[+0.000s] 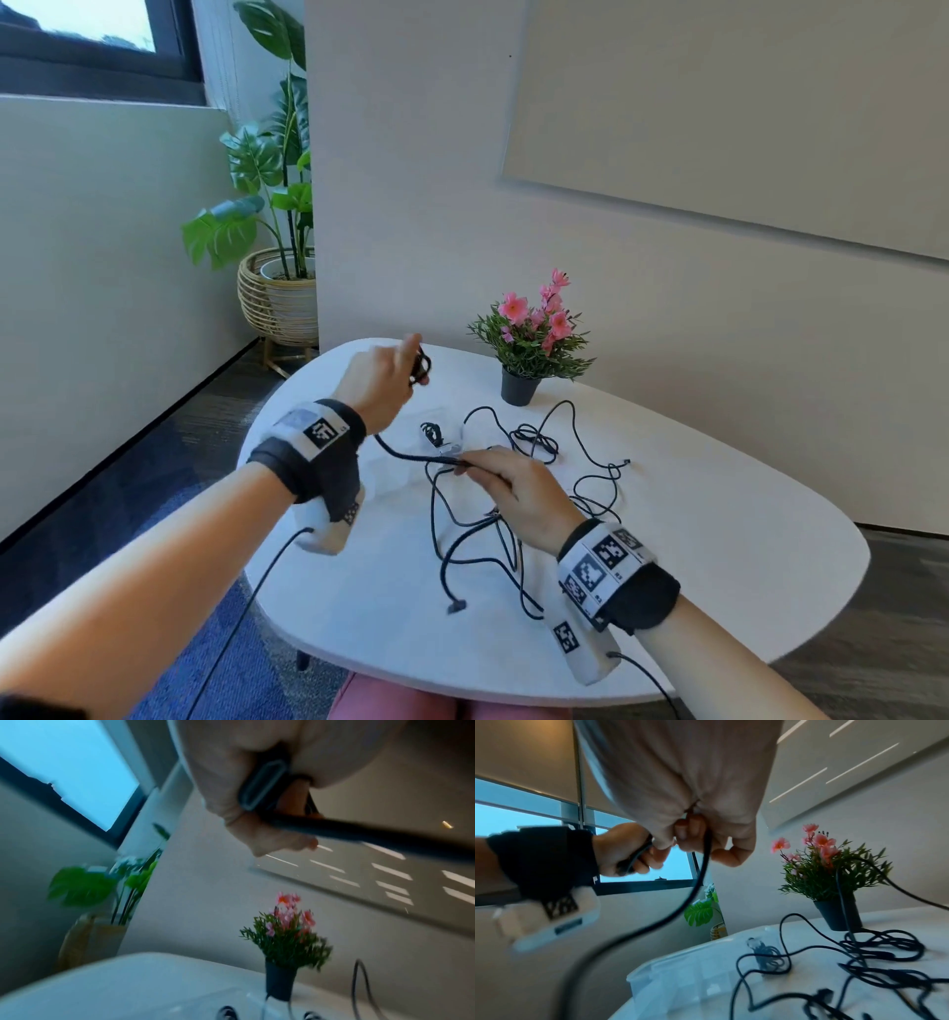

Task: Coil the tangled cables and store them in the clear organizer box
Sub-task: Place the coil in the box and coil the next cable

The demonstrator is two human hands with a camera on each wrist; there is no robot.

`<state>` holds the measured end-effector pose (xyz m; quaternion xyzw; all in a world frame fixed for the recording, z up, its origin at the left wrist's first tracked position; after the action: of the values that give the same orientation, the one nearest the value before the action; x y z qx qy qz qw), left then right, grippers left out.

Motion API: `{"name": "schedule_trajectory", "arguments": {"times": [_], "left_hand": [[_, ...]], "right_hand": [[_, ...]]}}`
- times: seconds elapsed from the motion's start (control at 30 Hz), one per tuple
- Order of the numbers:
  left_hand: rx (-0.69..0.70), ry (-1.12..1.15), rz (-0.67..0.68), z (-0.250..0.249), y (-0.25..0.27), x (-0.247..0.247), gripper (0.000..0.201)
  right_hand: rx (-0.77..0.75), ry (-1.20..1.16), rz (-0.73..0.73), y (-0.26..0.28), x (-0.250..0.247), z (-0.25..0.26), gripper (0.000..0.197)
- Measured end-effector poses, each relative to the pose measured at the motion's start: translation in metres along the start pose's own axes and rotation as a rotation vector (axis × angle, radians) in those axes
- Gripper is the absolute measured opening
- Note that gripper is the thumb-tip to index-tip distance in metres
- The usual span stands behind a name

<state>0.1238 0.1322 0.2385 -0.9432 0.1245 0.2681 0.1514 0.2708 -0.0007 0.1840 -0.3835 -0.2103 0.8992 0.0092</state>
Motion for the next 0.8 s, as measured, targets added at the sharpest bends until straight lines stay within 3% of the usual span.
{"name": "schedule_trajectory", "arguments": {"times": [0.07, 0.1, 0.2, 0.3, 0.37, 0.43, 0.53, 0.67, 0.8], "left_hand": [[0.069, -0.375, 0.121, 0.0, 0.008, 0.012, 0.052], [0.083, -0.437, 0.169, 0.004, 0.011, 0.016, 0.063], [0.114, -0.318, 0.347, 0.011, 0.022, 0.021, 0.082], [0.157, -0.509, 0.484, 0.008, 0.037, 0.031, 0.067], [0.163, -0.554, 0.467, 0.005, 0.04, 0.033, 0.047], [0.133, -0.373, 0.472, 0.004, 0.04, 0.031, 0.037], [0.068, 0.004, 0.508, 0.002, 0.041, 0.03, 0.035], [-0.065, 0.494, 0.491, 0.002, 0.043, 0.038, 0.033], [-0.203, 0.739, 0.419, 0.009, 0.042, 0.049, 0.037]], "right_hand": [[-0.029, 0.047, -0.043, -0.006, -0.002, 0.001, 0.024], [-0.035, 0.048, -0.065, -0.008, -0.004, 0.003, 0.023], [-0.035, 0.051, -0.139, -0.014, -0.011, 0.002, 0.022], [-0.021, 0.039, -0.184, -0.018, -0.015, 0.001, 0.019], [0.006, 0.005, -0.22, -0.02, -0.019, 0.0, 0.014], [0.083, -0.086, -0.288, -0.022, -0.025, -0.002, 0.009], [0.21, -0.307, -0.396, -0.029, -0.031, -0.01, 0.018], [0.228, -0.507, -0.343, -0.033, -0.025, -0.006, 0.007], [0.207, -0.446, -0.282, -0.029, -0.007, -0.006, 0.015]]}}
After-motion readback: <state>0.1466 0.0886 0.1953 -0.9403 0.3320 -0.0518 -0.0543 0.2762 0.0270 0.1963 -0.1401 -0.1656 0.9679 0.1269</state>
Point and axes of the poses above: each hand's wrist, its own y-axis away from the middle knuckle, its own x-axis out of the palm, z = x × y, the point moved 3 cm from there along -y, towards the middle knuckle, and after that the axes turned 6 degrees about -x, right-handed, at the moved point
